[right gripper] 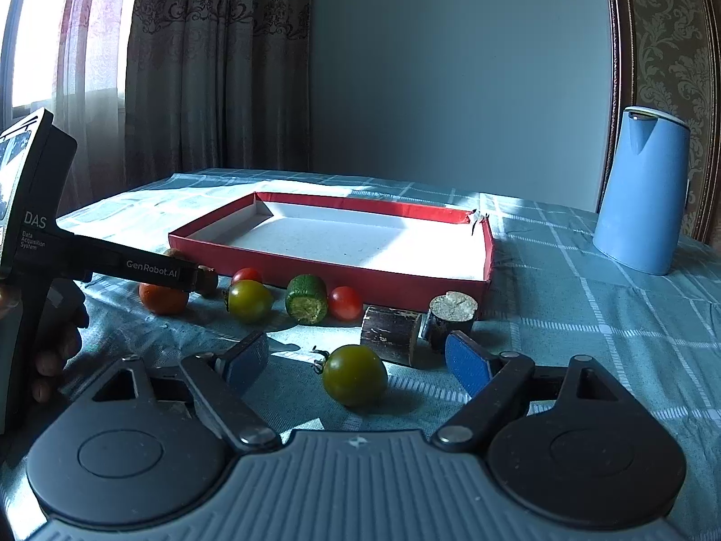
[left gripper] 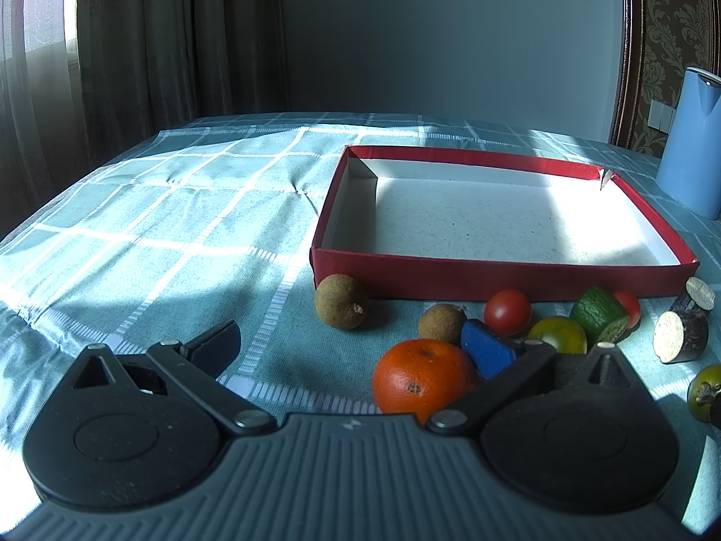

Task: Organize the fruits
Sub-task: 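Grasp the light-topped wooden log slice with the right gripper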

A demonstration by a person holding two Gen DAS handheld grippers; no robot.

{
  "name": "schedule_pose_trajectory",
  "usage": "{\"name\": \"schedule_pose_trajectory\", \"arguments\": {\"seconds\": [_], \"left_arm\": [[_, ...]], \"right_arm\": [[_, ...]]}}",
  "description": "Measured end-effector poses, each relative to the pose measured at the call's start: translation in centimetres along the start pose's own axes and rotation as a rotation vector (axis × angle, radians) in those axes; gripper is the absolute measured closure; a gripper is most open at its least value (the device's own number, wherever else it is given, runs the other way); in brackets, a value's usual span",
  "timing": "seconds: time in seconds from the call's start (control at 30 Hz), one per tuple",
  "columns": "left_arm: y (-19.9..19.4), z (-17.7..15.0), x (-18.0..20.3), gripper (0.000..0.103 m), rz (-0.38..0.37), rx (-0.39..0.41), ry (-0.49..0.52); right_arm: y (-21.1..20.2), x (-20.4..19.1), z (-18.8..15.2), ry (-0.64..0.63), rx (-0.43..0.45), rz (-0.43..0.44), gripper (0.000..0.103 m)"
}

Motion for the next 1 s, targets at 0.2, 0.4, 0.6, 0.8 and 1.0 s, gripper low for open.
{"name": "schedule_pose_trajectory", "arguments": {"seconds": [0.2, 0.4, 0.6, 0.8, 1.0], "left_arm": [[-0.1, -0.1, 0.1, 0.0, -0.001, -0.001, 0.0], [-0.1, -0.1, 0.1, 0.0, -0.002, -0.002, 0.0], [-0.2, -0.2, 0.2, 0.0, -0.003, -0.003, 0.002], [-0.2, -0.2, 0.2, 0.0, -0.005, -0.007, 0.003], [-0.2, -0.2, 0.2, 0.0, -0.006, -0.009, 0.004]], "right_arm": [[1.1, 3.7, 2.1, 0.151, -0.013, -0.006, 0.018], [3.1, 6.5, 3.1, 0.199, -0.033, -0.085, 0.048], [3.0, 7.3, 1.6, 0.203, -0.062, -0.078, 0.048], [3.9, 7.1, 1.0, 0.124, -0.12, -0.099, 0.048], [6.7, 6.4, 2.0, 0.065, -0.17, -0.065, 0.053]]}}
Point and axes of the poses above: each gripper's, at about its wrist camera, not at the fingertips, and y roughly the way its jaws point, x to its right, z to its top, the point moved 5 cm from there along y, roughly the way its jaws point, and after that the axes turned 9 degrees about -x, right-handed, at the moved point
